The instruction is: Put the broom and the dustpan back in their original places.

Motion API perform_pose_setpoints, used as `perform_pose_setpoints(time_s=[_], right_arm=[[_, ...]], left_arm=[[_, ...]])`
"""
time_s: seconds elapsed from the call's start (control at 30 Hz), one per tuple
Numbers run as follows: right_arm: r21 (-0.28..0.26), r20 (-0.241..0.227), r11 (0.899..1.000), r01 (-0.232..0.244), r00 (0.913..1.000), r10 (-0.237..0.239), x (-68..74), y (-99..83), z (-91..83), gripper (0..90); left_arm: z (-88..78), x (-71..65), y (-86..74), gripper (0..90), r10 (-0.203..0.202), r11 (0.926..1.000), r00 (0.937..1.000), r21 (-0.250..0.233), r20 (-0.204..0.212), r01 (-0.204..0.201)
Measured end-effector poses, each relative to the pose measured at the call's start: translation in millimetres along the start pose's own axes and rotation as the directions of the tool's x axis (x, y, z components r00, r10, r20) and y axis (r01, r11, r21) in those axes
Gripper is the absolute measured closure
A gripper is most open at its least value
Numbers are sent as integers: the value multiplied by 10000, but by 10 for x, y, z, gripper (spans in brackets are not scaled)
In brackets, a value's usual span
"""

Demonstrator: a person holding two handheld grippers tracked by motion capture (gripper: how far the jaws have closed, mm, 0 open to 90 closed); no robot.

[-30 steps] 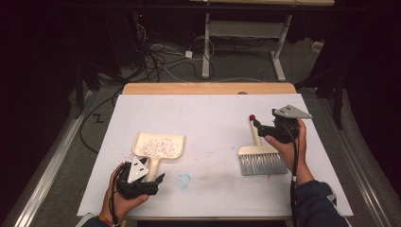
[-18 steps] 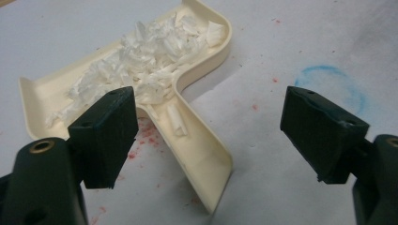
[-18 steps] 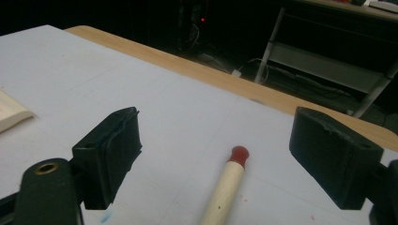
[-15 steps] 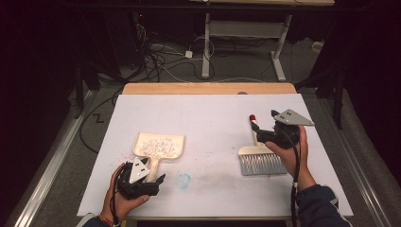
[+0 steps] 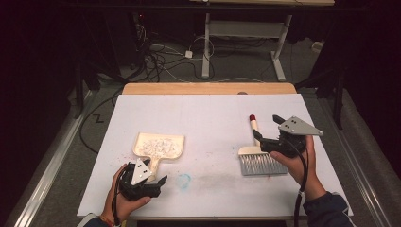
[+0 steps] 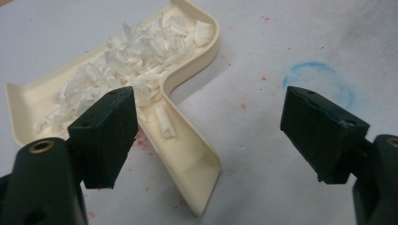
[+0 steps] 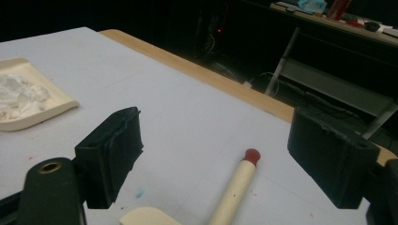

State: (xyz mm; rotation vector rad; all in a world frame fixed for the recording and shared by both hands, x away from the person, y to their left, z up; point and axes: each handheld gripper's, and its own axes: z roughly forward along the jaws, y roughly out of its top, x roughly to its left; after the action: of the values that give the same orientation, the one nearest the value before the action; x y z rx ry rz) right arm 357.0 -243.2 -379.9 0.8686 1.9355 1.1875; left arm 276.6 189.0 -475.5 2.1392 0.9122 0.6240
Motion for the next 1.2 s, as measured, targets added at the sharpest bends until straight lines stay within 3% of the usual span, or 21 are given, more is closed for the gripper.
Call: perform_pose_setpoints(time_s=[0.3, 0.63, 0.7, 0.77, 1.2], right_arm=[[-468, 120, 9987, 222, 9997, -217, 54, 2, -215, 209], [-432, 21, 9984, 357, 9994, -356, 57, -59, -387, 206], [-383, 227, 9982, 464, 9987, -455, 67, -82, -415, 206], [-409, 76, 9981, 457, 9989, -454, 61, -107, -444, 206], [-89, 271, 9984, 563, 9981, -561, 46, -378, -612, 208]], left_arm=[[3, -13, 2, 186, 158, 9999, 9998, 18, 114, -158], [21, -24, 11, 185, 227, 9997, 9997, 123, 132, -229], [24, -24, 12, 185, 255, 9995, 9996, 186, 127, -258], [26, -28, 12, 185, 236, 9996, 9997, 164, 117, -238], [24, -50, 23, 185, 301, 9995, 9995, 95, 93, -302]])
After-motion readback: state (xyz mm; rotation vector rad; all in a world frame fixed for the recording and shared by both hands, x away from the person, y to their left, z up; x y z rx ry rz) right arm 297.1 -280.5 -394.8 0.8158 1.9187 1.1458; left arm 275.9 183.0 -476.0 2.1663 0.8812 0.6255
